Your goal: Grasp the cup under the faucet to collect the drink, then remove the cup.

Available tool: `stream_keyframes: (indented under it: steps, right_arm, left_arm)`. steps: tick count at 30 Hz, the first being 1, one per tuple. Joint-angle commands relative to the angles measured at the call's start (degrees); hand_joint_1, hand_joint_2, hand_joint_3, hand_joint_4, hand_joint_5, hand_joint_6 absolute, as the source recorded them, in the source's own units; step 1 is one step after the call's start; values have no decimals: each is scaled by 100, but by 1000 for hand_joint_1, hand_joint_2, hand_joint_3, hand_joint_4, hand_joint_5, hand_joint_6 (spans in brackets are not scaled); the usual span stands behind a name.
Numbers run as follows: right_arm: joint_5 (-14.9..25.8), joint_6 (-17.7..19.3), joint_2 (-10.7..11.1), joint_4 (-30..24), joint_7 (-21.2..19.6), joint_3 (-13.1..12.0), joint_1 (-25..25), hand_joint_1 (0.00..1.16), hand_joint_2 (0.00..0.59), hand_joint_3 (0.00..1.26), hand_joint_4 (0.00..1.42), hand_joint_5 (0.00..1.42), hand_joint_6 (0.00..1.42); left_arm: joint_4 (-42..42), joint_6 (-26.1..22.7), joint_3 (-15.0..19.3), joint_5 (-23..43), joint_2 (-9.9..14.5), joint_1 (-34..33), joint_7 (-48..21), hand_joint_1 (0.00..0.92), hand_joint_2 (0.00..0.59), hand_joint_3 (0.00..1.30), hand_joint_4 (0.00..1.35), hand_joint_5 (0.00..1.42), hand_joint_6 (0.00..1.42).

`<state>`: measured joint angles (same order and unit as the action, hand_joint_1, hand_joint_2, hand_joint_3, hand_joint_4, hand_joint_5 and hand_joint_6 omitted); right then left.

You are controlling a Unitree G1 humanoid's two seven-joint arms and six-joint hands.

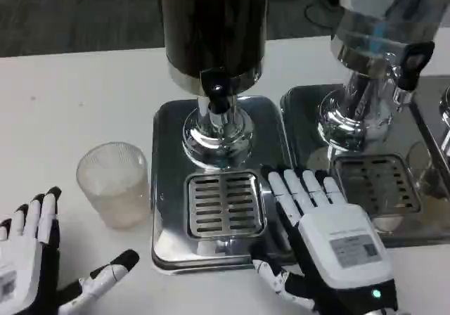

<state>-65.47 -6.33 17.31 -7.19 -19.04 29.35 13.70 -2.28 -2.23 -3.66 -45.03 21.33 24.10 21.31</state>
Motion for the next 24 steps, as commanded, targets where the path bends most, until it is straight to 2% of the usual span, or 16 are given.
stream_keyframes:
  steps: [1, 10, 14, 16, 24]
  right_arm:
    - [50, -17, -9, -59, 7, -48, 33, 327, 392, 0, 0, 0, 0]
    - [78, 0, -1, -94, -5, -80, 37, 327, 392, 0, 0, 0, 0]
    - [-18, -60, -28, -90, 51, -10, 5, 327, 392, 0, 0, 0, 0]
    - [-14, -92, -49, -92, 41, -25, 17, 327, 392, 0, 0, 0, 0]
    - [-128, -310, -255, -41, -74, 61, 91, 323, 396, 0, 0, 0, 0]
  left_arm:
    - [28, 25, 2, 57, -15, -39, 42, 0, 48, 0, 0, 0, 0]
    - [31, 101, 56, 182, -55, -21, 134, 0, 50, 0, 0, 0, 0]
    - [-63, 286, 245, 290, -40, 50, 443, 0, 39, 0, 0, 0, 0]
    - [-52, 341, 342, 311, -12, 7, 493, 0, 14, 0, 0, 0, 0]
    - [954, 1150, 737, 917, 369, -661, 553, 0, 6, 0, 0, 0, 0]
